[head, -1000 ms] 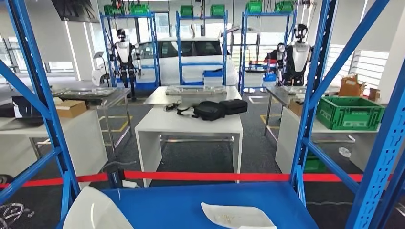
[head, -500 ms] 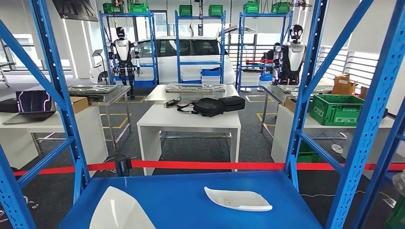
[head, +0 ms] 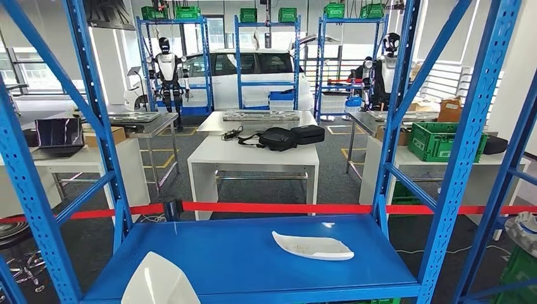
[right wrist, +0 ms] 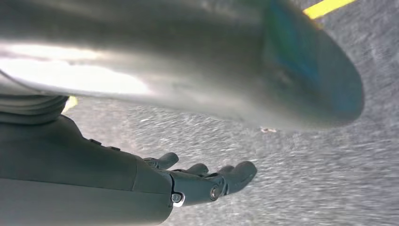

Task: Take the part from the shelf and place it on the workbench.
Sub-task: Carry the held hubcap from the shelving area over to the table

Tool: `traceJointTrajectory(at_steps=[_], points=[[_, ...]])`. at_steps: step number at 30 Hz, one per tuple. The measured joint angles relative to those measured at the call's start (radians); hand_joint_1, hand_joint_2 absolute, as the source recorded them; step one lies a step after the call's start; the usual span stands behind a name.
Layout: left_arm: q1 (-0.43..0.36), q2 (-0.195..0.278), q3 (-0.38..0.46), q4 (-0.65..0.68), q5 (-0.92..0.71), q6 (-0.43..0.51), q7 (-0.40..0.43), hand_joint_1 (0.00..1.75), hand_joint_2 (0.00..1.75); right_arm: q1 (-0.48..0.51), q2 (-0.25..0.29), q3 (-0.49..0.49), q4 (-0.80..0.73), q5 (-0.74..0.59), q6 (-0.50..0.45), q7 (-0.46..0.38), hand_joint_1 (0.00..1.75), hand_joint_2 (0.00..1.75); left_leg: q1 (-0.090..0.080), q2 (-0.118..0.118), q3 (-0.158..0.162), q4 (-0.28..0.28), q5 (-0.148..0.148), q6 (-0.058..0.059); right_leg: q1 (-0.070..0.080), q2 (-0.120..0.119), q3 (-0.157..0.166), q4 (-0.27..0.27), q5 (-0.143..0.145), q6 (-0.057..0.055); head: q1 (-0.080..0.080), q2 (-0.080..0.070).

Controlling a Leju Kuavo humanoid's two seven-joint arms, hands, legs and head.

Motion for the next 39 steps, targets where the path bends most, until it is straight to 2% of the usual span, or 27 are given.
traceJointTrajectory(at_steps=[2,3,5,7,8,9,11,13,14,15,17,18,19,22,23,24,25,26,27,28,30,31,33,35,37,38,39], points=[[-0.009,0.001,0.000,0.001,0.001,0.000,0.019,1.75,1.75,-0.003,0.010,-0.002,0.001,-0.002,0.001,0.010,0.00,0.00,-0.004,0.002,-0.016,-0.008,0.011,0.022,-0.004,0.001,-0.007,-0.002,0.013,0.013,0.001,0.000],[-0.015,0.001,0.000,0.001,0.001,0.000,0.031,1.75,1.75,-0.003,0.016,-0.003,0.001,-0.002,-0.001,0.025,0.00,0.00,-0.004,0.004,-0.026,-0.008,0.021,0.034,-0.006,0.002,-0.015,0.010,-0.003,0.019,0.001,0.000],[-0.029,0.001,0.000,-0.002,0.002,0.005,0.056,1.75,1.75,-0.003,0.026,-0.005,0.003,-0.003,-0.003,0.065,0.00,0.00,-0.004,0.007,-0.052,-0.008,0.045,0.051,-0.009,0.005,-0.043,0.087,-0.090,0.027,0.002,0.000],[-0.033,0.002,0.000,-0.012,0.006,0.013,0.080,1.75,1.75,-0.006,0.035,-0.008,0.004,-0.002,0.000,0.107,0.00,0.00,-0.009,0.007,-0.082,-0.005,0.069,0.057,-0.008,0.007,-0.075,0.217,-0.182,0.029,0.003,0.000],[-0.031,0.003,0.001,-0.019,0.010,0.017,0.089,1.75,1.75,-0.006,0.038,-0.009,0.004,0.001,0.005,0.120,0.00,0.00,-0.011,0.008,-0.099,-0.001,0.081,0.057,-0.007,0.008,-0.080,0.269,-0.197,0.028,0.004,0.000],[-0.026,0.005,0.002,-0.028,0.015,0.021,0.096,1.75,1.75,-0.007,0.041,-0.010,0.004,0.005,0.011,0.128,0.00,0.00,-0.013,0.008,-0.117,0.004,0.092,0.056,-0.006,0.008,-0.071,0.294,-0.188,0.026,0.004,0.000],[-0.013,0.011,0.006,-0.046,0.022,0.026,0.104,1.75,1.75,-0.007,0.047,-0.010,0.004,0.015,0.022,0.134,0.00,0.00,-0.014,0.010,-0.154,0.019,0.110,0.052,-0.002,0.009,0.001,0.237,-0.132,0.019,0.004,0.000],[-0.004,0.017,0.009,-0.061,0.025,0.028,0.107,1.75,1.75,-0.010,0.053,-0.010,0.004,0.021,0.027,0.134,0.00,0.00,-0.015,0.010,-0.181,0.033,0.125,0.045,0.003,0.011,0.108,0.091,-0.129,0.010,0.004,0.000],[-0.001,0.019,0.010,-0.067,0.026,0.028,0.107,1.75,1.75,-0.012,0.056,-0.010,0.004,0.023,0.028,0.134,0.00,0.00,-0.016,0.010,-0.188,0.037,0.132,0.040,0.005,0.011,0.142,0.035,-0.142,0.006,0.004,0.000],[0.000,0.021,0.010,-0.072,0.026,0.028,0.107,1.75,1.75,-0.013,0.058,-0.010,0.005,0.024,0.029,0.135,0.00,0.00,-0.016,0.011,-0.192,0.038,0.141,0.034,0.008,0.011,0.157,0.002,-0.156,0.002,0.004,0.000],[0.003,0.023,0.010,-0.078,0.027,0.028,0.107,1.75,1.75,-0.014,0.062,-0.010,0.005,0.025,0.030,0.135,0.00,0.00,-0.013,0.011,-0.194,0.034,0.157,0.022,0.008,0.010,0.151,-0.010,-0.144,-0.009,0.004,0.000],[0.005,0.025,0.011,-0.079,0.027,0.028,0.107,1.75,1.75,-0.014,0.063,-0.010,0.005,0.025,0.031,0.136,0.00,0.00,-0.012,0.009,-0.199,0.038,0.151,0.017,0.007,0.007,0.144,-0.013,-0.133,-0.016,0.003,0.000],[0.006,0.027,0.011,-0.080,0.027,0.028,0.108,1.75,1.75,-0.015,0.064,-0.010,0.005,0.025,0.031,0.138,0.00,0.00,-0.010,0.007,-0.206,0.057,0.124,0.011,0.005,0.005,0.135,-0.017,-0.120,-0.024,0.003,0.000],[0.011,0.029,0.011,-0.086,0.025,0.028,0.116,1.75,1.75,-0.016,0.066,-0.011,0.005,0.016,0.029,0.150,0.00,0.00,-0.004,0.003,-0.234,0.202,-0.023,-0.003,0.002,0.001,0.091,-0.018,-0.081,-0.033,0.000,0.000],[0.014,0.029,0.011,-0.088,0.024,0.027,0.119,1.75,1.75,-0.016,0.066,-0.013,0.005,0.010,0.027,0.152,0.00,0.00,-0.002,0.003,-0.237,0.255,-0.045,-0.007,0.002,0.000,0.074,-0.016,-0.067,-0.032,0.000,0.000],[0.018,0.028,0.011,-0.090,0.022,0.025,0.121,1.75,1.75,-0.015,0.066,-0.016,0.005,0.005,0.024,0.151,0.00,0.00,0.000,0.003,-0.232,0.290,-0.043,-0.009,0.002,0.000,0.056,-0.014,-0.054,-0.030,0.000,0.000],[0.020,0.027,0.011,-0.090,0.020,0.020,0.120,1.75,1.75,-0.015,0.066,-0.018,0.005,0.002,0.020,0.146,0.00,0.00,0.001,0.003,-0.214,0.296,-0.018,-0.011,0.002,-0.001,0.038,-0.012,-0.040,-0.028,0.000,0.000],[0.021,0.027,0.012,-0.090,0.020,0.013,0.116,1.75,1.75,-0.015,0.066,-0.019,0.005,0.000,0.018,0.139,0.00,0.00,0.003,0.003,-0.182,0.269,0.012,-0.011,0.002,-0.002,0.020,-0.009,-0.027,-0.025,0.000,0.000],[0.021,0.026,0.014,-0.090,0.019,0.003,0.110,1.75,1.75,-0.015,0.065,-0.020,0.004,-0.002,0.016,0.132,0.00,0.00,0.005,0.003,-0.133,0.213,0.031,-0.011,0.002,-0.002,0.005,-0.006,-0.015,-0.021,0.000,0.000],[0.021,0.026,0.017,-0.091,0.019,-0.007,0.103,1.75,1.75,-0.015,0.064,-0.020,0.004,-0.004,0.014,0.124,0.00,0.00,0.005,0.002,-0.074,0.135,0.028,-0.010,0.003,-0.001,-0.007,-0.002,-0.004,-0.016,-0.001,0.000],[0.020,0.025,0.023,-0.091,0.018,-0.023,0.090,1.75,1.75,-0.016,0.059,-0.021,0.004,-0.009,0.013,0.111,0.00,0.00,0.000,0.000,0.000,0.018,-0.003,0.001,0.004,0.000,-0.018,0.000,0.017,-0.004,-0.001,0.000],[0.020,0.024,0.025,-0.091,0.017,-0.027,0.084,1.75,1.75,-0.015,0.056,-0.022,0.004,-0.011,0.013,0.104,0.00,0.00,-0.005,0.000,0.009,-0.008,-0.011,0.011,0.003,0.001,-0.020,-0.003,0.028,0.003,-0.001,0.000],[0.021,0.021,0.030,-0.090,0.011,-0.030,0.065,1.75,1.75,-0.012,0.049,-0.025,0.004,-0.014,0.019,0.081,0.00,0.00,-0.008,0.004,-0.011,-0.010,0.006,0.034,-0.003,0.002,-0.028,-0.004,0.035,0.017,-0.001,0.000],[0.027,0.015,0.036,-0.092,-0.004,-0.030,0.040,1.75,1.75,-0.007,0.042,-0.027,0.004,-0.012,0.033,0.051,0.00,0.00,-0.007,0.008,-0.038,-0.011,0.033,0.053,-0.007,0.005,-0.050,0.046,-0.036,0.027,0.000,0.000],[0.036,0.006,0.043,-0.094,-0.014,-0.029,0.024,1.75,1.75,-0.006,0.034,-0.026,0.004,0.006,0.052,0.042,0.00,0.00,-0.008,0.010,-0.071,-0.010,0.060,0.061,-0.007,0.007,-0.077,0.168,-0.150,0.031,0.002,0.000],[0.041,0.001,0.046,-0.093,-0.014,-0.029,0.021,1.75,1.75,-0.006,0.029,-0.024,0.004,0.017,0.061,0.045,0.00,0.00,-0.009,0.010,-0.088,-0.008,0.074,0.062,-0.007,0.008,-0.086,0.233,-0.183,0.032,0.003,0.000],[0.045,-0.005,0.048,-0.091,-0.014,-0.030,0.020,1.75,1.75,-0.006,0.025,-0.022,0.004,0.027,0.070,0.049,0.00,0.00,-0.010,0.010,-0.107,-0.004,0.087,0.061,-0.006,0.009,-0.085,0.281,-0.189,0.031,0.003,0.000]])
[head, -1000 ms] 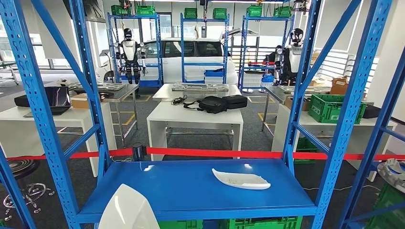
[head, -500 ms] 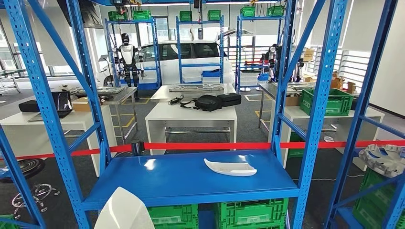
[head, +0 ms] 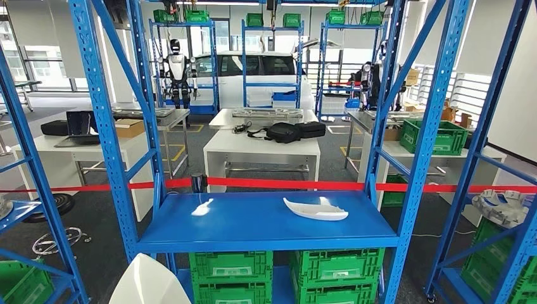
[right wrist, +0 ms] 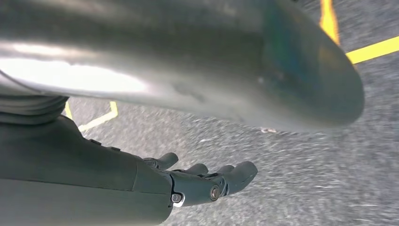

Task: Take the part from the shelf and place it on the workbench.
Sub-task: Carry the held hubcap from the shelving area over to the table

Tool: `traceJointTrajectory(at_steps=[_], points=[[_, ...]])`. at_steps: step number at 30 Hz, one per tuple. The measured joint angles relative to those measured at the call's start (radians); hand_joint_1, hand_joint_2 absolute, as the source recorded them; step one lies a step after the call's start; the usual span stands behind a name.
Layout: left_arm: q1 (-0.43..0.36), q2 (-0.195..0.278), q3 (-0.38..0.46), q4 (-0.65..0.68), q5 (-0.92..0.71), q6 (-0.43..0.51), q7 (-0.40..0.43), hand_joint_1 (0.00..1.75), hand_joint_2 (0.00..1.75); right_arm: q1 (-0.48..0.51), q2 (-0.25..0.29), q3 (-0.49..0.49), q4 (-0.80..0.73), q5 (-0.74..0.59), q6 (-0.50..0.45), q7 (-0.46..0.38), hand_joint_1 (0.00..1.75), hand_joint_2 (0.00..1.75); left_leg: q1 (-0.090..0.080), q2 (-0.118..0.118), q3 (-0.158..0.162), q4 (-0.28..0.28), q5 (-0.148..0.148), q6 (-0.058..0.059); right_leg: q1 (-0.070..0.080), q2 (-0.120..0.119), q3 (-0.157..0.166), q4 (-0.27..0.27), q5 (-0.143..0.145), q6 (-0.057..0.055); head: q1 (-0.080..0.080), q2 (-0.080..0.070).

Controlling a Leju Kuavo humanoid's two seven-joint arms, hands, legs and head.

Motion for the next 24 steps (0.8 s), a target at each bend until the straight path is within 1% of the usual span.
traceJointTrajectory(at_steps=[1,2,3,4,5,6,7,8,9,10,11,12,13,14,15,16,17,18,19,20,21,22,23,24], points=[[0.004,-0.005,0.002,0.002,-0.002,0.000,-0.002,1.75,1.75,0.000,-0.003,0.002,0.000,0.007,0.006,0.002,0.00,0.00,0.000,0.000,-0.019,0.005,0.012,-0.001,0.001,0.001,0.016,0.016,0.018,-0.001,0.001,0.000],[0.010,-0.010,0.005,0.003,-0.007,0.000,-0.004,1.75,1.75,0.000,-0.005,0.004,0.000,0.013,0.011,0.004,0.00,0.00,0.000,0.000,-0.040,0.012,0.023,-0.004,0.002,0.002,0.049,-0.002,0.047,-0.002,0.001,0.000],[0.017,-0.015,0.007,0.001,-0.014,0.004,-0.008,1.75,1.75,0.000,-0.007,0.006,0.000,0.020,0.014,0.004,0.00,0.00,0.001,0.000,-0.057,0.019,0.032,-0.007,0.002,0.002,0.098,-0.054,0.071,-0.004,0.002,0.000],[0.028,-0.021,0.012,-0.005,-0.022,0.010,-0.013,1.75,1.75,-0.001,-0.009,0.009,0.000,0.029,0.017,0.004,0.00,0.00,-0.001,0.000,-0.072,0.027,0.039,-0.012,0.003,0.003,0.160,-0.133,0.072,-0.006,0.002,0.000],[0.040,-0.028,0.017,-0.013,-0.030,0.018,-0.018,1.75,1.75,-0.003,-0.012,0.015,0.000,0.039,0.019,0.004,0.00,0.00,-0.002,0.001,-0.082,0.033,0.046,-0.017,0.005,0.004,0.212,-0.206,0.059,-0.010,0.002,0.000],[0.053,-0.036,0.023,-0.025,-0.037,0.024,-0.022,1.75,1.75,-0.004,-0.017,0.022,0.000,0.048,0.022,0.003,0.00,0.00,-0.003,0.003,-0.088,0.037,0.053,-0.022,0.007,0.005,0.246,-0.262,0.042,-0.015,0.002,0.000],[0.067,-0.045,0.027,-0.037,-0.046,0.029,-0.027,1.75,1.75,-0.004,-0.024,0.029,0.000,0.054,0.025,0.002,0.00,0.00,-0.003,0.005,-0.091,0.038,0.061,-0.028,0.010,0.006,0.261,-0.294,0.028,-0.020,0.001,0.000],[0.078,-0.053,0.030,-0.047,-0.055,0.030,-0.032,1.75,1.75,-0.004,-0.030,0.033,-0.001,0.056,0.027,-0.002,0.00,0.00,-0.003,0.005,-0.091,0.035,0.070,-0.034,0.011,0.005,0.258,-0.300,0.031,-0.027,0.000,0.000],[0.087,-0.061,0.031,-0.051,-0.063,0.027,-0.037,1.75,1.75,-0.003,-0.037,0.036,-0.001,0.053,0.030,-0.007,0.00,0.00,-0.002,0.004,-0.094,0.035,0.074,-0.039,0.010,0.002,0.249,-0.302,0.041,-0.034,0.000,0.000],[0.092,-0.069,0.030,-0.049,-0.070,0.022,-0.043,1.75,1.75,-0.003,-0.046,0.037,-0.001,0.045,0.031,-0.011,0.00,0.00,-0.001,0.001,-0.102,0.042,0.061,-0.045,0.008,-0.001,0.240,-0.304,0.052,-0.042,-0.001,0.000],[0.093,-0.075,0.028,-0.040,-0.072,0.017,-0.050,1.75,1.75,-0.003,-0.053,0.038,-0.001,0.037,0.032,-0.016,0.00,0.00,0.000,-0.001,-0.112,0.065,0.029,-0.051,0.005,-0.005,0.228,-0.307,0.065,-0.050,-0.001,0.000],[0.088,-0.079,0.025,-0.025,-0.073,0.012,-0.058,1.75,1.75,-0.003,-0.060,0.038,-0.001,0.028,0.033,-0.015,0.00,0.00,0.003,-0.003,-0.126,0.107,-0.019,-0.056,0.005,-0.008,0.215,-0.307,0.078,-0.055,-0.002,0.000],[0.080,-0.081,0.019,-0.006,-0.073,0.008,-0.067,1.75,1.75,-0.002,-0.068,0.038,-0.001,0.021,0.035,-0.009,0.00,0.00,0.005,-0.004,-0.140,0.168,-0.073,-0.061,0.005,-0.010,0.199,-0.307,0.090,-0.058,-0.003,0.000],[0.072,-0.082,0.013,0.014,-0.073,0.006,-0.077,1.75,1.75,0.000,-0.074,0.037,-0.001,0.018,0.038,-0.001,0.00,0.00,0.006,-0.004,-0.150,0.234,-0.111,-0.065,0.006,-0.012,0.183,-0.305,0.103,-0.058,-0.003,0.000],[0.063,-0.082,0.007,0.033,-0.073,0.006,-0.085,1.75,1.75,0.003,-0.080,0.037,-0.002,0.015,0.042,0.008,0.00,0.00,0.007,-0.004,-0.153,0.289,-0.126,-0.068,0.007,-0.013,0.166,-0.303,0.116,-0.057,-0.004,0.000],[0.056,-0.082,0.002,0.049,-0.072,0.006,-0.089,1.75,1.75,0.006,-0.086,0.037,-0.002,0.013,0.046,0.017,0.00,0.00,0.007,-0.004,-0.144,0.318,-0.118,-0.068,0.008,-0.014,0.149,-0.301,0.129,-0.056,-0.004,0.000],[0.049,-0.082,-0.001,0.061,-0.070,0.006,-0.091,1.75,1.75,0.008,-0.090,0.036,-0.002,0.009,0.047,0.025,0.00,0.00,0.007,-0.004,-0.118,0.311,-0.091,-0.067,0.008,-0.014,0.132,-0.298,0.141,-0.054,-0.004,0.000],[0.042,-0.082,-0.004,0.070,-0.065,0.006,-0.089,1.75,1.75,0.009,-0.093,0.034,-0.002,0.004,0.048,0.036,0.00,0.00,0.007,-0.005,-0.075,0.268,-0.064,-0.063,0.008,-0.013,0.116,-0.295,0.153,-0.052,-0.004,0.000],[0.035,-0.082,-0.008,0.077,-0.059,0.006,-0.086,1.75,1.75,0.010,-0.094,0.031,-0.002,-0.003,0.049,0.050,0.00,0.00,0.007,-0.006,-0.023,0.204,-0.051,-0.059,0.009,-0.012,0.103,-0.292,0.163,-0.049,-0.004,0.000],[0.026,-0.081,-0.011,0.083,-0.053,0.006,-0.082,1.75,1.75,0.011,-0.096,0.027,-0.002,-0.010,0.049,0.065,0.00,0.00,0.005,-0.007,0.038,0.120,-0.058,-0.053,0.010,-0.011,0.093,-0.290,0.174,-0.045,-0.005,0.000],[0.018,-0.081,-0.015,0.088,-0.047,0.006,-0.079,1.75,1.75,0.013,-0.097,0.023,-0.002,-0.015,0.049,0.077,0.00,0.00,0.002,-0.008,0.081,0.053,-0.072,-0.047,0.010,-0.010,0.087,-0.290,0.185,-0.040,-0.004,0.000],[0.011,-0.081,-0.019,0.093,-0.043,0.006,-0.077,1.75,1.75,0.016,-0.098,0.020,-0.001,-0.019,0.049,0.086,0.00,0.00,-0.001,-0.008,0.105,0.008,-0.086,-0.041,0.010,-0.010,0.083,-0.292,0.197,-0.035,-0.005,0.000],[0.007,-0.081,-0.022,0.098,-0.040,0.006,-0.076,1.75,1.75,0.019,-0.099,0.017,-0.001,-0.021,0.050,0.092,0.00,0.00,-0.005,-0.008,0.113,-0.020,-0.090,-0.033,0.009,-0.010,0.080,-0.296,0.210,-0.028,-0.005,0.000],[0.005,-0.080,-0.024,0.103,-0.038,0.006,-0.075,1.75,1.75,0.022,-0.100,0.014,-0.001,-0.023,0.050,0.096,0.00,0.00,-0.005,-0.006,0.103,-0.022,-0.080,-0.025,0.006,-0.009,0.076,-0.299,0.217,-0.022,-0.005,0.000]])
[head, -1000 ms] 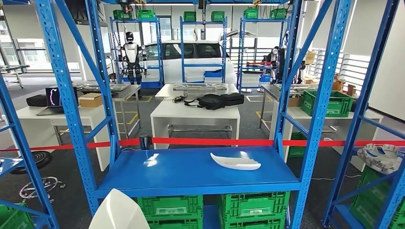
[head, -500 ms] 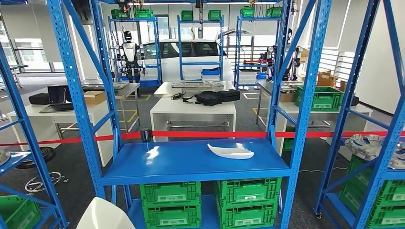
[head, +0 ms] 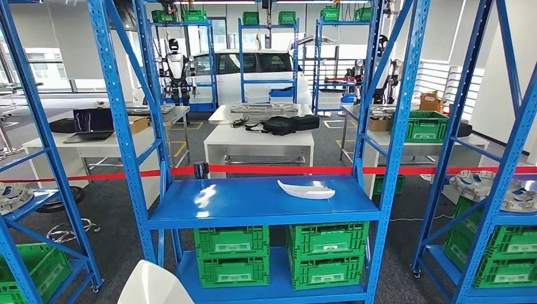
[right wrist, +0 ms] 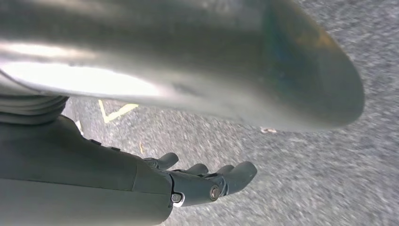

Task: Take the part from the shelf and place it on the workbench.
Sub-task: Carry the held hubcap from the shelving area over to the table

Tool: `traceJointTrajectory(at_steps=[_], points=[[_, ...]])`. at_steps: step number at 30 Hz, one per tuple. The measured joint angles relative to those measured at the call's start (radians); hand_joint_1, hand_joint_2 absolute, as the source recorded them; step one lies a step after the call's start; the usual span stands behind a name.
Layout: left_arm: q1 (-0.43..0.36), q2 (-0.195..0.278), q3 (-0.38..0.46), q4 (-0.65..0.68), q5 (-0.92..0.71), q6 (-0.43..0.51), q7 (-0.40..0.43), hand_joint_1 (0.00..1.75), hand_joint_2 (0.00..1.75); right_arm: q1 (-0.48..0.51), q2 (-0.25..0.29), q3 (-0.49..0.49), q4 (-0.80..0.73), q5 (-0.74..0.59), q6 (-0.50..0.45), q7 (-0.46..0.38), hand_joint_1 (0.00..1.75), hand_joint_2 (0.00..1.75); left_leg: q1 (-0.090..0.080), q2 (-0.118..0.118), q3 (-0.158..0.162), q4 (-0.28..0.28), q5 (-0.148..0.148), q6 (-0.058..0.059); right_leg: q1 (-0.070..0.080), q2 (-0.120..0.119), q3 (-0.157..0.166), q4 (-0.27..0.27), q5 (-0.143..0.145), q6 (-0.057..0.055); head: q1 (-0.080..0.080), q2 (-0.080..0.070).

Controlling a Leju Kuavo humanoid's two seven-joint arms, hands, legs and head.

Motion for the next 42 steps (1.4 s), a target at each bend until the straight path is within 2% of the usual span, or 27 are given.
traceJointTrajectory(at_steps=[1,2,5,6,8,10,12,14,16,18,20,21,22,23,24,26,27,29,31,32,33,35,36,37,39,40,42], points=[[-0.002,0.000,-0.002,0.004,0.001,0.000,0.001,1.75,1.75,0.003,-0.001,-0.003,0.000,-0.002,0.001,0.004,0.00,0.00,0.001,0.002,-0.008,-0.002,0.011,0.009,-0.002,0.002,-0.006,0.005,-0.008,0.006,0.000,0.000],[-0.005,0.001,-0.004,0.008,0.001,0.001,0.003,1.75,1.75,0.006,-0.001,-0.006,0.000,-0.004,0.002,0.010,0.00,0.00,0.002,0.004,-0.018,-0.004,0.023,0.019,-0.003,0.004,-0.016,0.026,-0.037,0.012,0.000,0.000],[-0.010,0.002,-0.010,0.017,0.000,0.013,0.012,1.75,1.75,0.009,-0.002,-0.016,0.000,-0.015,0.006,0.034,0.00,0.00,0.002,0.007,-0.060,0.000,0.059,0.032,-0.005,0.009,-0.061,0.200,-0.185,0.023,0.002,0.000],[-0.010,0.002,-0.012,0.020,-0.001,0.021,0.015,1.75,1.75,0.009,-0.002,-0.018,0.000,-0.019,0.008,0.039,0.00,0.00,0.002,0.008,-0.076,0.004,0.070,0.031,-0.005,0.009,-0.068,0.258,-0.206,0.025,0.002,0.000],[-0.012,0.006,-0.013,0.027,-0.001,0.034,0.018,1.75,1.75,0.008,-0.001,-0.022,0.000,-0.025,0.018,0.039,0.00,0.00,0.003,0.009,-0.113,0.016,0.090,0.026,-0.006,0.009,-0.041,0.285,-0.181,0.028,0.003,0.000],[-0.018,0.011,-0.013,0.031,0.000,0.040,0.023,1.75,1.75,0.004,0.003,-0.028,0.000,-0.036,0.037,0.022,0.00,0.00,0.004,0.009,-0.149,0.032,0.105,0.018,-0.009,0.010,0.049,0.175,-0.139,0.028,0.004,0.000],[-0.030,0.017,-0.013,0.034,0.008,0.036,0.041,1.75,1.75,-0.003,0.011,-0.036,0.001,-0.048,0.058,-0.017,0.00,0.00,0.003,0.009,-0.172,0.046,0.118,0.006,-0.006,0.014,0.134,0.043,-0.151,0.020,0.004,0.000],[-0.045,0.022,-0.013,0.039,0.020,0.026,0.064,1.75,1.75,-0.008,0.023,-0.041,0.002,-0.054,0.074,-0.059,0.00,0.00,0.002,0.009,-0.179,0.049,0.133,-0.005,-0.002,0.017,0.157,-0.003,-0.167,0.005,0.003,0.000],[-0.060,0.023,-0.013,0.046,0.027,0.017,0.086,1.75,1.75,-0.010,0.035,-0.043,0.002,-0.054,0.087,-0.094,0.00,0.00,0.004,0.007,-0.188,0.053,0.133,-0.017,-0.004,0.013,0.143,-0.002,-0.154,-0.013,0.003,0.000],[-0.076,0.024,-0.014,0.054,0.032,0.010,0.104,1.75,1.75,-0.015,0.045,-0.043,0.002,-0.051,0.101,-0.125,0.00,0.00,0.006,0.003,-0.212,0.112,0.072,-0.028,-0.005,0.007,0.123,-0.003,-0.136,-0.032,0.001,0.000],[-0.088,0.024,-0.016,0.061,0.035,0.006,0.110,1.75,1.75,-0.019,0.053,-0.043,0.002,-0.049,0.106,-0.140,0.00,0.00,0.008,0.002,-0.244,0.237,-0.022,-0.034,-0.002,0.006,0.100,0.000,-0.117,-0.040,0.000,0.000],[-0.091,0.024,-0.017,0.064,0.036,0.005,0.111,1.75,1.75,-0.020,0.056,-0.043,0.002,-0.049,0.107,-0.143,0.00,0.00,0.008,0.002,-0.254,0.296,-0.048,-0.035,0.000,0.005,0.087,0.002,-0.107,-0.040,0.000,0.000],[-0.093,0.024,-0.017,0.067,0.036,0.004,0.112,1.75,1.75,-0.020,0.059,-0.043,0.002,-0.049,0.107,-0.143,0.00,0.00,0.008,0.002,-0.252,0.331,-0.052,-0.035,0.002,0.005,0.073,0.004,-0.097,-0.040,0.000,0.000],[-0.095,0.024,-0.017,0.070,0.037,0.003,0.113,1.75,1.75,-0.020,0.060,-0.043,0.002,-0.049,0.107,-0.143,0.00,0.00,0.008,0.001,-0.234,0.332,-0.035,-0.032,0.004,0.005,0.059,0.006,-0.087,-0.039,0.000,0.000],[-0.097,0.024,-0.017,0.072,0.037,0.003,0.113,1.75,1.75,-0.020,0.062,-0.043,0.002,-0.049,0.108,-0.143,0.00,0.00,0.008,0.001,-0.197,0.296,-0.006,-0.028,0.006,0.005,0.046,0.008,-0.077,-0.039,-0.001,0.000],[-0.102,0.024,-0.018,0.072,0.037,0.002,0.114,1.75,1.75,-0.021,0.066,-0.043,0.002,-0.050,0.110,-0.144,0.00,0.00,0.004,-0.001,-0.091,0.151,0.024,-0.013,0.010,0.005,0.027,0.010,-0.058,-0.035,-0.001,0.000],[-0.104,0.024,-0.018,0.072,0.037,0.002,0.114,1.75,1.75,-0.021,0.069,-0.043,0.002,-0.053,0.112,-0.144,0.00,0.00,0.001,-0.001,-0.046,0.082,0.020,-0.008,0.011,0.005,0.021,0.010,-0.050,-0.031,-0.001,0.000],[-0.108,0.027,-0.019,0.071,0.037,0.002,0.116,1.75,1.75,-0.022,0.075,-0.047,0.002,-0.067,0.111,-0.138,0.00,0.00,-0.006,-0.001,-0.013,0.012,0.004,-0.001,0.009,0.005,0.012,0.008,-0.031,-0.022,-0.001,0.000],[-0.112,0.030,-0.019,0.071,0.039,0.002,0.132,1.75,1.75,-0.022,0.083,-0.061,0.002,-0.094,0.095,-0.116,0.00,0.00,-0.006,0.001,-0.028,0.001,0.019,0.009,0.006,0.006,0.004,0.008,-0.022,-0.010,-0.001,0.000],[-0.116,0.031,-0.019,0.071,0.040,0.004,0.144,1.75,1.75,-0.022,0.089,-0.070,0.003,-0.107,0.083,-0.096,0.00,0.00,-0.004,0.003,-0.037,-0.001,0.030,0.016,0.006,0.008,-0.003,0.021,-0.041,-0.005,0.000,0.000],[-0.120,0.032,-0.019,0.070,0.040,0.008,0.157,1.75,1.75,-0.022,0.095,-0.080,0.003,-0.120,0.073,-0.072,0.00,0.00,0.000,0.004,-0.047,-0.003,0.043,0.023,0.005,0.010,-0.014,0.052,-0.080,0.000,0.000,0.000],[-0.126,0.037,-0.019,0.067,0.041,0.019,0.174,1.75,1.75,-0.023,0.108,-0.099,0.004,-0.144,0.072,-0.022,0.00,0.00,0.002,0.006,-0.074,0.000,0.067,0.029,0.000,0.011,-0.041,0.164,-0.189,0.007,0.002,0.000],[-0.124,0.041,-0.019,0.064,0.044,0.025,0.177,1.75,1.75,-0.024,0.113,-0.111,0.005,-0.157,0.080,-0.001,0.00,0.00,0.002,0.007,-0.091,0.003,0.080,0.029,-0.002,0.011,-0.050,0.226,-0.226,0.011,0.002,0.000],[-0.121,0.047,-0.019,0.060,0.047,0.030,0.178,1.75,1.75,-0.024,0.117,-0.123,0.006,-0.168,0.091,0.015,0.00,0.00,0.003,0.009,-0.109,0.007,0.092,0.027,-0.004,0.011,-0.050,0.271,-0.237,0.015,0.003,0.000],[-0.112,0.063,-0.017,0.053,0.053,0.036,0.174,1.75,1.75,-0.024,0.124,-0.146,0.007,-0.175,0.110,0.040,0.00,0.00,0.007,0.011,-0.149,0.020,0.113,0.019,-0.008,0.011,-0.011,0.277,-0.192,0.021,0.003,0.000],[-0.108,0.072,-0.015,0.049,0.055,0.039,0.169,1.75,1.75,-0.024,0.128,-0.153,0.007,-0.172,0.118,0.049,0.00,0.00,0.010,0.012,-0.171,0.031,0.122,0.014,-0.011,0.011,0.032,0.233,-0.163,0.025,0.004,0.000],[-0.105,0.092,-0.002,0.036,0.058,0.043,0.157,1.75,1.75,-0.024,0.136,-0.159,0.007,-0.161,0.130,0.058,0.00,0.00,0.013,0.011,-0.208,0.054,0.138,0.000,-0.012,0.014,0.129,0.098,-0.166,0.024,0.005,0.000]])
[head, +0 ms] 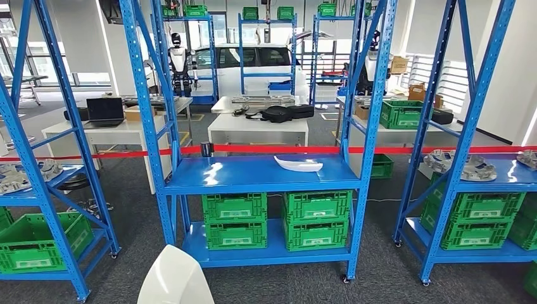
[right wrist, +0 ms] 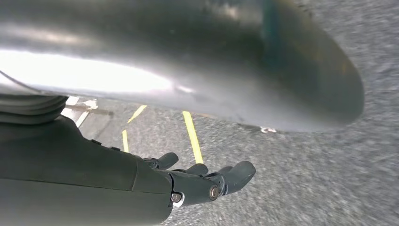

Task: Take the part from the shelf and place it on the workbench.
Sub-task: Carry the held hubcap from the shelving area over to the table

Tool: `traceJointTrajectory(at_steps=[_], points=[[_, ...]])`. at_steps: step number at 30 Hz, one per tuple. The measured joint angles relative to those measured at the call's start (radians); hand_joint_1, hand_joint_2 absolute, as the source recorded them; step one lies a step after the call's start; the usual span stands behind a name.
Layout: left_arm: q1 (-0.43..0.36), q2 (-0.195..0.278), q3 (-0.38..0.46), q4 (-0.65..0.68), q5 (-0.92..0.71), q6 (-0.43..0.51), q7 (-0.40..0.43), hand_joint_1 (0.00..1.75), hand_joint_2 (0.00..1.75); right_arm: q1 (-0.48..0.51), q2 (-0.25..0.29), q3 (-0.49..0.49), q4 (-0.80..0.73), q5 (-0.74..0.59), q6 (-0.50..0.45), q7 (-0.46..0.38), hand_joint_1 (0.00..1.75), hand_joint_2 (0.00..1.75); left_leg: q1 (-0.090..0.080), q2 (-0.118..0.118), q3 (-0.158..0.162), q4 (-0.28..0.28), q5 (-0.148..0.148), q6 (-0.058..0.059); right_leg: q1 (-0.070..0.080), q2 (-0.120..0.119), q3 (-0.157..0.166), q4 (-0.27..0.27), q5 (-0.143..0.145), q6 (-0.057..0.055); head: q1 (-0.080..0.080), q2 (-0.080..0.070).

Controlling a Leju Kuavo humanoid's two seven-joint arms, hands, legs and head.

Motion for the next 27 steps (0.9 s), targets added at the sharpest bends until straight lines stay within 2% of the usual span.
traceJointTrajectory(at_steps=[1,2,4,5,6,7,8,9,10,11,12,13,14,15,16,17,18,19,20,21,23,24,25,26,27], points=[[0.000,0.009,0.008,-0.006,0.001,0.001,-0.005,1.75,1.75,0.000,0.003,0.000,0.000,0.005,0.004,-0.002,0.00,0.00,0.000,0.000,-0.010,0.008,0.007,-0.007,0.001,0.002,0.030,-0.052,-0.017,-0.005,0.000,0.000],[-0.002,0.017,0.016,-0.011,0.002,0.002,-0.009,1.75,1.75,0.001,0.006,0.000,0.000,0.009,0.006,-0.009,0.00,0.00,-0.001,0.000,-0.014,0.010,0.016,-0.014,0.004,0.003,0.041,-0.078,-0.033,-0.013,0.000,0.000],[-0.005,0.027,0.029,-0.014,0.004,0.002,-0.012,1.75,1.75,0.003,0.007,0.000,0.001,0.012,0.006,-0.036,0.00,0.00,0.001,-0.002,-0.016,0.008,0.030,-0.027,0.006,0.001,0.029,-0.080,-0.024,-0.034,-0.002,0.000],[-0.005,0.031,0.036,-0.014,0.004,0.002,-0.013,1.75,1.75,0.001,0.006,0.000,0.001,0.013,0.006,-0.054,0.00,0.00,0.003,-0.004,-0.022,0.014,0.019,-0.032,0.006,-0.002,0.019,-0.079,-0.014,-0.044,-0.002,-0.001],[-0.003,0.035,0.044,-0.015,0.006,0.001,-0.014,1.75,1.75,0.000,0.006,0.000,0.001,0.015,0.006,-0.072,0.00,0.00,0.005,-0.006,-0.032,0.036,-0.013,-0.037,0.006,-0.004,0.007,-0.080,-0.003,-0.054,-0.003,-0.001],[0.001,0.040,0.051,-0.017,0.008,-0.001,-0.015,1.75,1.75,-0.002,0.004,0.000,0.001,0.020,0.010,-0.090,0.00,0.00,0.006,-0.007,-0.045,0.075,-0.060,-0.041,0.005,-0.006,-0.007,-0.080,0.009,-0.061,-0.004,-0.001],[0.007,0.044,0.058,-0.020,0.011,-0.003,-0.017,1.75,1.75,-0.003,0.002,0.000,0.001,0.028,0.014,-0.106,0.00,0.00,0.006,-0.009,-0.059,0.130,-0.113,-0.044,0.006,-0.005,-0.021,-0.080,0.020,-0.065,-0.004,-0.001],[0.017,0.048,0.065,-0.024,0.012,-0.005,-0.021,1.75,1.75,-0.003,-0.002,0.002,0.001,0.038,0.020,-0.123,0.00,0.00,0.006,-0.009,-0.070,0.194,-0.153,-0.046,0.007,-0.005,-0.036,-0.080,0.032,-0.067,-0.005,-0.001],[0.030,0.050,0.072,-0.030,0.012,-0.007,-0.024,1.75,1.75,-0.002,-0.006,0.005,0.001,0.048,0.026,-0.139,0.00,0.00,0.006,-0.010,-0.075,0.250,-0.166,-0.047,0.009,-0.007,-0.051,-0.080,0.044,-0.068,-0.005,-0.001],[0.043,0.051,0.078,-0.035,0.010,-0.009,-0.027,1.75,1.75,-0.002,-0.009,0.010,0.001,0.056,0.031,-0.155,0.00,0.00,0.006,-0.010,-0.072,0.288,-0.154,-0.046,0.011,-0.010,-0.067,-0.079,0.056,-0.068,-0.005,0.000],[0.054,0.051,0.084,-0.041,0.009,-0.010,-0.029,1.75,1.75,-0.002,-0.013,0.015,0.001,0.062,0.033,-0.169,0.00,0.00,0.006,-0.009,-0.054,0.296,-0.126,-0.043,0.013,-0.015,-0.083,-0.079,0.068,-0.068,-0.006,0.000],[0.061,0.049,0.087,-0.046,0.007,-0.010,-0.029,1.75,1.75,-0.002,-0.016,0.020,0.000,0.067,0.035,-0.180,0.00,0.00,0.005,-0.006,-0.020,0.269,-0.097,-0.039,0.015,-0.021,-0.096,-0.078,0.079,-0.067,-0.006,0.000],[0.064,0.046,0.089,-0.052,0.007,-0.011,-0.030,1.75,1.75,-0.003,-0.018,0.024,0.000,0.074,0.035,-0.188,0.00,0.00,0.004,0.007,0.033,0.209,-0.086,-0.034,0.017,-0.028,-0.106,-0.076,0.089,-0.064,-0.006,0.000],[0.064,0.042,0.091,-0.060,0.006,-0.011,-0.032,1.75,1.75,-0.002,-0.020,0.029,0.000,0.083,0.037,-0.193,0.00,0.00,0.000,0.026,0.098,0.125,-0.097,-0.028,0.020,-0.035,-0.112,-0.074,0.096,-0.061,-0.007,0.000],[0.063,0.036,0.093,-0.068,0.006,-0.012,-0.036,1.75,1.75,-0.002,-0.022,0.037,0.000,0.097,0.039,-0.195,0.00,0.00,-0.004,0.042,0.149,0.051,-0.118,-0.022,0.021,-0.044,-0.114,-0.072,0.102,-0.056,-0.006,0.000],[0.063,0.030,0.097,-0.076,0.004,-0.013,-0.041,1.75,1.75,-0.002,-0.025,0.046,0.000,0.112,0.041,-0.196,0.00,0.00,-0.009,0.053,0.184,-0.004,-0.139,-0.016,0.021,-0.053,-0.114,-0.071,0.108,-0.050,-0.006,0.000],[0.065,0.024,0.100,-0.082,0.001,-0.013,-0.046,1.75,1.75,-0.001,-0.028,0.057,0.000,0.125,0.042,-0.196,0.00,0.00,-0.014,0.052,0.198,-0.033,-0.150,-0.009,0.020,-0.064,-0.114,-0.071,0.112,-0.044,-0.006,0.000],[0.069,0.019,0.105,-0.085,-0.003,-0.014,-0.052,1.75,1.75,-0.001,-0.032,0.067,0.000,0.135,0.042,-0.196,0.00,0.00,-0.014,0.043,0.192,-0.039,-0.145,-0.001,0.017,-0.074,-0.115,-0.071,0.117,-0.036,-0.006,0.000],[0.075,0.015,0.109,-0.087,-0.007,-0.014,-0.058,1.75,1.75,-0.001,-0.035,0.073,0.000,0.139,0.041,-0.196,0.00,0.00,-0.014,0.033,0.186,-0.041,-0.137,0.006,0.015,-0.072,-0.118,-0.065,0.112,-0.030,-0.006,0.000],[0.082,0.011,0.113,-0.088,-0.010,-0.014,-0.064,1.75,1.75,0.000,-0.038,0.078,0.000,0.140,0.040,-0.196,0.00,0.00,-0.013,0.025,0.178,-0.042,-0.128,0.014,0.013,-0.062,-0.126,-0.044,0.094,-0.024,-0.005,0.000],[0.095,0.003,0.121,-0.089,-0.011,-0.014,-0.073,1.75,1.75,0.004,-0.043,0.082,0.000,0.139,0.040,-0.197,0.00,0.00,-0.011,0.007,0.161,-0.041,-0.111,0.025,0.010,-0.026,-0.161,0.054,0.019,-0.014,-0.004,0.000],[0.102,0.000,0.124,-0.089,-0.011,-0.014,-0.075,1.75,1.75,0.006,-0.046,0.084,0.000,0.140,0.039,-0.197,0.00,0.00,-0.012,-0.003,0.152,-0.039,-0.103,0.027,0.010,-0.014,-0.184,0.123,-0.023,-0.012,-0.003,0.000],[0.109,-0.004,0.128,-0.089,-0.011,-0.015,-0.077,1.75,1.75,0.008,-0.050,0.087,0.000,0.142,0.039,-0.196,0.00,0.00,-0.012,-0.014,0.143,-0.036,-0.097,0.027,0.011,-0.008,-0.201,0.179,-0.051,-0.011,-0.003,0.000],[0.115,-0.008,0.133,-0.089,-0.011,-0.017,-0.079,1.75,1.75,0.009,-0.054,0.091,0.000,0.145,0.039,-0.195,0.00,0.00,-0.013,-0.026,0.134,-0.032,-0.091,0.026,0.012,-0.005,-0.202,0.206,-0.062,-0.012,-0.002,0.000],[0.122,-0.013,0.139,-0.090,-0.011,-0.020,-0.081,1.75,1.75,0.009,-0.057,0.095,0.000,0.150,0.040,-0.193,0.00,0.00,-0.013,-0.037,0.126,-0.026,-0.087,0.024,0.012,-0.002,-0.185,0.194,-0.053,-0.014,-0.002,0.000]])
